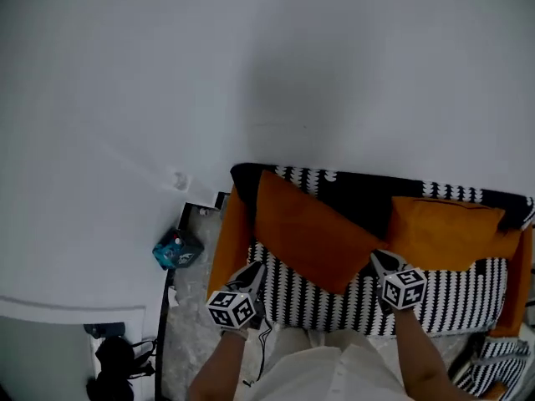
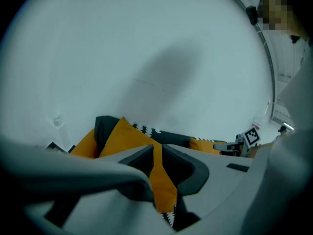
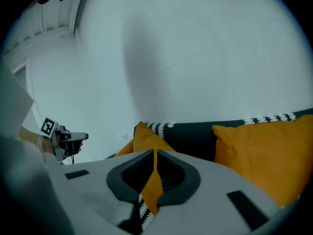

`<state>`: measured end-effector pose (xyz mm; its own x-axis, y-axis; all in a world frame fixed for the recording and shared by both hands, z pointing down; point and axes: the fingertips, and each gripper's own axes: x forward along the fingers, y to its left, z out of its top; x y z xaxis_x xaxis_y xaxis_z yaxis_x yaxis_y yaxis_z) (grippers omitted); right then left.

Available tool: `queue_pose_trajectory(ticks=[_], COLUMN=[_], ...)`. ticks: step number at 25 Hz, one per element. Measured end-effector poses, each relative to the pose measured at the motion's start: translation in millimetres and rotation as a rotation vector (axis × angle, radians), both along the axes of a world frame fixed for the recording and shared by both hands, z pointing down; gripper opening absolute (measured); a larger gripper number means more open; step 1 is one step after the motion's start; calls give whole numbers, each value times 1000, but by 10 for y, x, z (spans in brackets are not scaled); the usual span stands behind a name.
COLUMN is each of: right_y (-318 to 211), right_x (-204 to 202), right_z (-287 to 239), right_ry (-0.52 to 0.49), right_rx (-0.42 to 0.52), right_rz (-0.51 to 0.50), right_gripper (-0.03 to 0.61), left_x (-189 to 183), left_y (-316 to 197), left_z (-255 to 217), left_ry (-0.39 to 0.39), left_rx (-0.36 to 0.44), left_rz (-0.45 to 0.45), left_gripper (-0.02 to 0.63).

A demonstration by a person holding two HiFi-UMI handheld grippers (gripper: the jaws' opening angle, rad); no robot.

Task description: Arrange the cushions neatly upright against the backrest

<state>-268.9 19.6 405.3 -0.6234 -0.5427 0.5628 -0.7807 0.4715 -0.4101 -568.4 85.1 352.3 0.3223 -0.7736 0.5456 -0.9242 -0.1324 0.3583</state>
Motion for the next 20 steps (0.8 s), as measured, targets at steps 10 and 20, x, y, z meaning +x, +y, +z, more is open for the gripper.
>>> queue_pose_trajectory(ticks=[10,20], right_y=[-103,-96], right_x=[148,237], right_z=[417,940], right_ry=[37,128], right_rx=[-106,-237], right_rz=[271,468], right_gripper=[84,172], left_x=[-205,-743], left_y=[-1271,-2144], left_z=[577,1038], left_ry=[-92,-275], left_rx=[-75,-174], left_rz=[272,328], left_gripper=[107,253])
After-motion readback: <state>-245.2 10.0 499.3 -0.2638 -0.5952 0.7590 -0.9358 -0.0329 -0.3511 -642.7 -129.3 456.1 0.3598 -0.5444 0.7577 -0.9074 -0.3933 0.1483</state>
